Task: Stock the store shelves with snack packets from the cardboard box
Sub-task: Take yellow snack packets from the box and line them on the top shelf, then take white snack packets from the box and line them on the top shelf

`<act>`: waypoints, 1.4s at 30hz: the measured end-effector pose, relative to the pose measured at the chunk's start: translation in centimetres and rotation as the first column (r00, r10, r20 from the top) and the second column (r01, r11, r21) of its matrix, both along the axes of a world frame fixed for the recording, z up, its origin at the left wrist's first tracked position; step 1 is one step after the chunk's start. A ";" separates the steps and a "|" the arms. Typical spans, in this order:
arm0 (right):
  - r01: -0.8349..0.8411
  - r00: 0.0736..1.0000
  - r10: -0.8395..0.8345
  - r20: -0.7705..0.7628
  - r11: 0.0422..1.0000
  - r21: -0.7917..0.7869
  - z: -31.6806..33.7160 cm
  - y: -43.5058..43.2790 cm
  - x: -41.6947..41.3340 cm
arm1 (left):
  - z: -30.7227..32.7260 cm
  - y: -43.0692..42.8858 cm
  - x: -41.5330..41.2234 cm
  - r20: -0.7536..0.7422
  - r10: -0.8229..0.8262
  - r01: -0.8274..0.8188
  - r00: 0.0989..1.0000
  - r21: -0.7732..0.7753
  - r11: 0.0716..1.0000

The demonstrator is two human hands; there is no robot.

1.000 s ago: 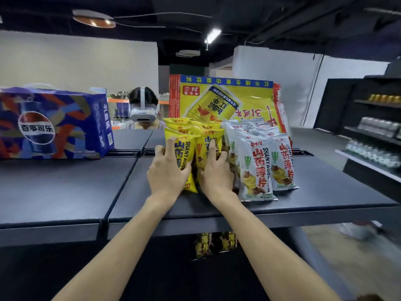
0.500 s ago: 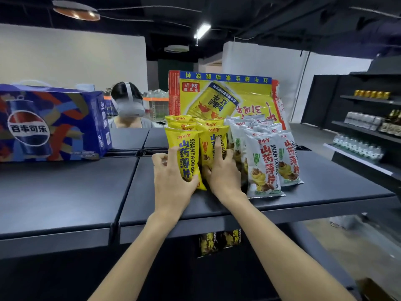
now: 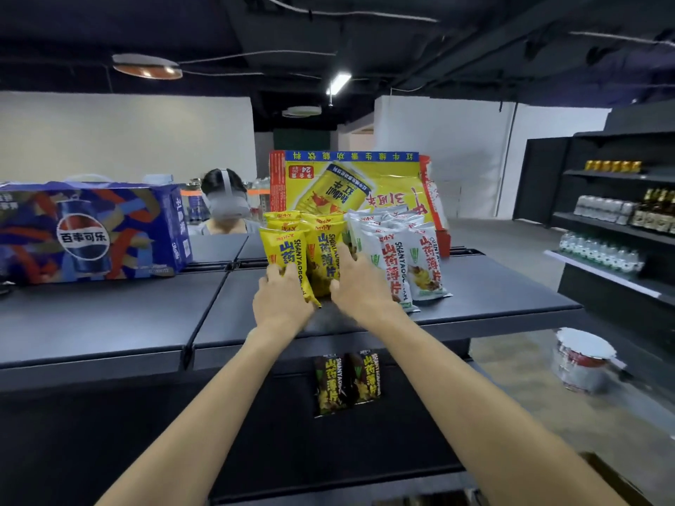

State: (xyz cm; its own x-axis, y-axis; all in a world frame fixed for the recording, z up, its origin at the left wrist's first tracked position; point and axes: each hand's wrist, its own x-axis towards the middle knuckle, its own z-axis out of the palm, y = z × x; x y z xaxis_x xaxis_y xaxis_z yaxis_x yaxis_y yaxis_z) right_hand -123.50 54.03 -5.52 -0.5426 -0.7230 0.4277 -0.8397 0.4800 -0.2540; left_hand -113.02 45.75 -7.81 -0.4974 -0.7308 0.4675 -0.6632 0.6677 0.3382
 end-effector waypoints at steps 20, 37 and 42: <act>0.265 0.959 -0.269 0.085 0.963 0.058 -6.0 32.9 -12.4 | -4.9 29.5 -14.1 0.188 -0.485 0.483 0.854 0.061 0.873; 0.413 0.841 -0.501 0.203 0.839 0.354 -21.9 44.7 -24.2 | -25.2 38.1 -26.0 0.298 -0.658 0.551 0.691 0.372 0.747; 0.338 0.829 -0.491 0.268 0.821 0.460 -27.3 43.6 -26.9 | -32.4 37.3 -27.2 0.293 -0.644 0.457 0.707 0.506 0.732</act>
